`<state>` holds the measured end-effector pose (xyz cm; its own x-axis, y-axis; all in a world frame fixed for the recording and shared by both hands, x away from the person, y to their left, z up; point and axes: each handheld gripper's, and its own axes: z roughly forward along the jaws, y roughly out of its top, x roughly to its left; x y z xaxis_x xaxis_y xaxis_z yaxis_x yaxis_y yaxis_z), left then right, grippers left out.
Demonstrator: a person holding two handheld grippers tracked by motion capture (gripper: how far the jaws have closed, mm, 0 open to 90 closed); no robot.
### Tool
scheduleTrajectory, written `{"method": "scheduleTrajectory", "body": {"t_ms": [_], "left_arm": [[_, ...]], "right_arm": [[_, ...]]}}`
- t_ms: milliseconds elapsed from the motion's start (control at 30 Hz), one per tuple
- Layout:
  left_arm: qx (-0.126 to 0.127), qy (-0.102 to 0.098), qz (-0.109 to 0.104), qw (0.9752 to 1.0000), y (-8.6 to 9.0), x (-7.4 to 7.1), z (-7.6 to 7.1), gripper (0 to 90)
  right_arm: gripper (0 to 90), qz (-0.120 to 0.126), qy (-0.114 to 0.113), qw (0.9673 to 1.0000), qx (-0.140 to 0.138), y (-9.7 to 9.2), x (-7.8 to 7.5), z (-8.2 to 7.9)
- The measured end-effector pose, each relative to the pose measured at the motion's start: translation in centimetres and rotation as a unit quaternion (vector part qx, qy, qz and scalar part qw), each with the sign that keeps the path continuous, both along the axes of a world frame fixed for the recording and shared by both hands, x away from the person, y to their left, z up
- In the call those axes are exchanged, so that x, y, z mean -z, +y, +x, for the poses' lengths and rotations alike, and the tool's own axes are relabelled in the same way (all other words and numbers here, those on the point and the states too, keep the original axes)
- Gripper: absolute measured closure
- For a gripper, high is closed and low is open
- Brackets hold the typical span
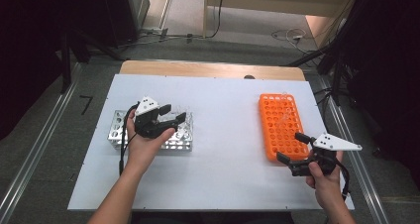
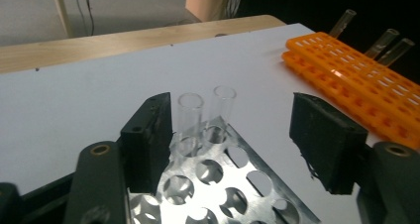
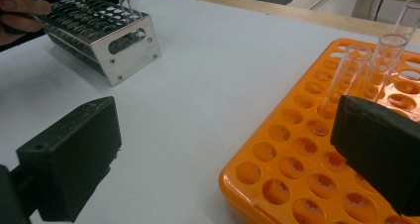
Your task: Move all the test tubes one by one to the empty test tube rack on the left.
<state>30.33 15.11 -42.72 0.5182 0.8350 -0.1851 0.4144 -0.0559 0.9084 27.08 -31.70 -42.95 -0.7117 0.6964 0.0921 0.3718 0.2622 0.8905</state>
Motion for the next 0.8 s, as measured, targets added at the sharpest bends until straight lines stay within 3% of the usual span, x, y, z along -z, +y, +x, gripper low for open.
{"method": "scheduleTrajectory", "body": {"t_ms": [233, 400, 600, 800], "left_arm": [[0.017, -0.018, -0.015, 0.9996, -0.1, -0.2, -2.6, 19.4], [0.030, -0.023, -0.008, 0.9993, -0.2, -0.5, -4.1, 10.7], [0.049, -0.026, -0.015, 0.9983, -0.3, -0.4, -5.7, 2.5], [0.068, -0.036, -0.025, 0.9967, -0.6, -0.2, -7.3, 0.0]], "right_arm": [[0.0, 0.003, 0.001, 1.0000, 0.006, -0.1, -0.1, 0.4], [0.0, -0.002, 0.003, 0.9999, 0.013, -0.1, -0.1, 1.0], [0.0, -0.005, 0.011, 0.9996, 0.024, -0.3, 0.0, 2.2], [3.4, -0.004, 0.028, 0.9987, 0.042, -0.5, 0.5, 3.6]]}}
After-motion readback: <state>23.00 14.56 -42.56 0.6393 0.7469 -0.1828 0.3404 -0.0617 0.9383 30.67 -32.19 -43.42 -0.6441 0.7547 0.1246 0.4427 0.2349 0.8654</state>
